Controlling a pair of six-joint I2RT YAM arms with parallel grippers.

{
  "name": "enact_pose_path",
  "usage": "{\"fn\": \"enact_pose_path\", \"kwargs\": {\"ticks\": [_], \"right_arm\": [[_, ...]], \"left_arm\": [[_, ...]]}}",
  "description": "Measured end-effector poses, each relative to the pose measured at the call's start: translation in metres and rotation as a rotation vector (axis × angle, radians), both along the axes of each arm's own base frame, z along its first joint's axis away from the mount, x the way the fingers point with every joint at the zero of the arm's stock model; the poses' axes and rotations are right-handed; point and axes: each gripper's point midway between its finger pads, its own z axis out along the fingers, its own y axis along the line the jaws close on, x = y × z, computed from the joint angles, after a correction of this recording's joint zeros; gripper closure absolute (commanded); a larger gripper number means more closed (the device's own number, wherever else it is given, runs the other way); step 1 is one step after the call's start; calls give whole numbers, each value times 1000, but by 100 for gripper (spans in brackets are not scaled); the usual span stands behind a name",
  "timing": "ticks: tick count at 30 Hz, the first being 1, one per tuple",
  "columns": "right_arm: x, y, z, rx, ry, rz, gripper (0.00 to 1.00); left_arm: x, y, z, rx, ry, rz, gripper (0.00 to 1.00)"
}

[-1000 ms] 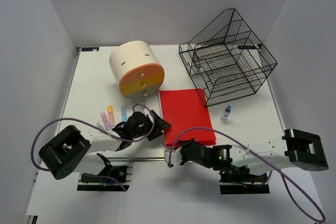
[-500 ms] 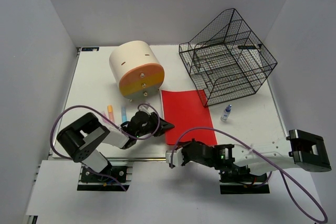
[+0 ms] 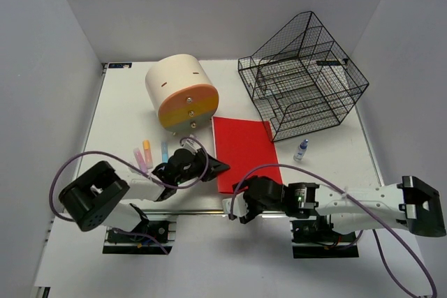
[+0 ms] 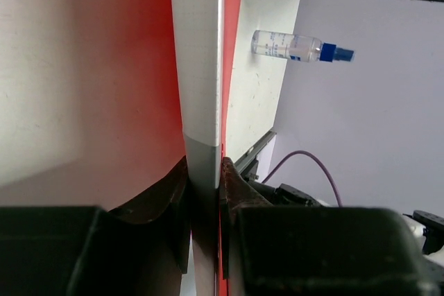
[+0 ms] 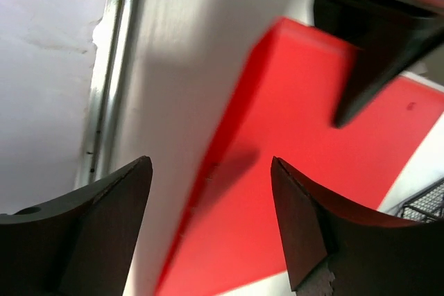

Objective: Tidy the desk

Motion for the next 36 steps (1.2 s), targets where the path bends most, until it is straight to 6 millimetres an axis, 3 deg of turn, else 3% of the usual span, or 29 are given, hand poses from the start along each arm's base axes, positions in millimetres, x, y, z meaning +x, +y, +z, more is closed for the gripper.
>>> {"fn": "enact_pose_path", "kwargs": {"ticks": [5, 10, 14, 17, 18, 21, 25, 26, 28, 29, 31, 33, 35, 36], "right_arm": [[10, 7, 40, 52, 26, 7, 26], [20, -1, 50, 66, 32, -11, 26], [42, -5, 63, 108, -19, -106, 28], [64, -7, 73, 156, -57, -203, 54], [70, -8, 77, 172, -62, -235, 74], [86, -9, 90, 208, -66, -318, 100], [108, 0, 138, 330, -66, -398, 100], [112, 1, 152, 367, -67, -412, 91], [118, 3, 178, 435, -61, -441, 87], [121, 3, 190, 464, -59, -454, 77], [127, 4, 213, 526, -45, -480, 67], [131, 4, 229, 570, -30, -505, 41], [136, 2, 242, 612, -15, -538, 22], [139, 1, 247, 627, -7, -557, 20]], "left_arm": [[-8, 8, 9, 31, -24, -23, 100], [-22, 19, 7, 73, -26, -54, 100], [-36, 24, 2, 116, -19, -111, 100], [-46, 29, -2, 154, -26, -156, 100], [-50, 31, -1, 166, -35, -170, 100], [-54, 37, 6, 206, -70, -197, 100], [-53, 39, 36, 230, -143, -223, 100], [-53, 39, 44, 235, -163, -232, 100], [-53, 39, 62, 243, -204, -252, 100], [-54, 39, 70, 248, -220, -266, 100], [-56, 39, 82, 251, -247, -290, 100], [-61, 42, 93, 260, -272, -317, 100], [-64, 46, 105, 276, -293, -333, 100], [-65, 48, 113, 282, -314, -338, 100]]}}
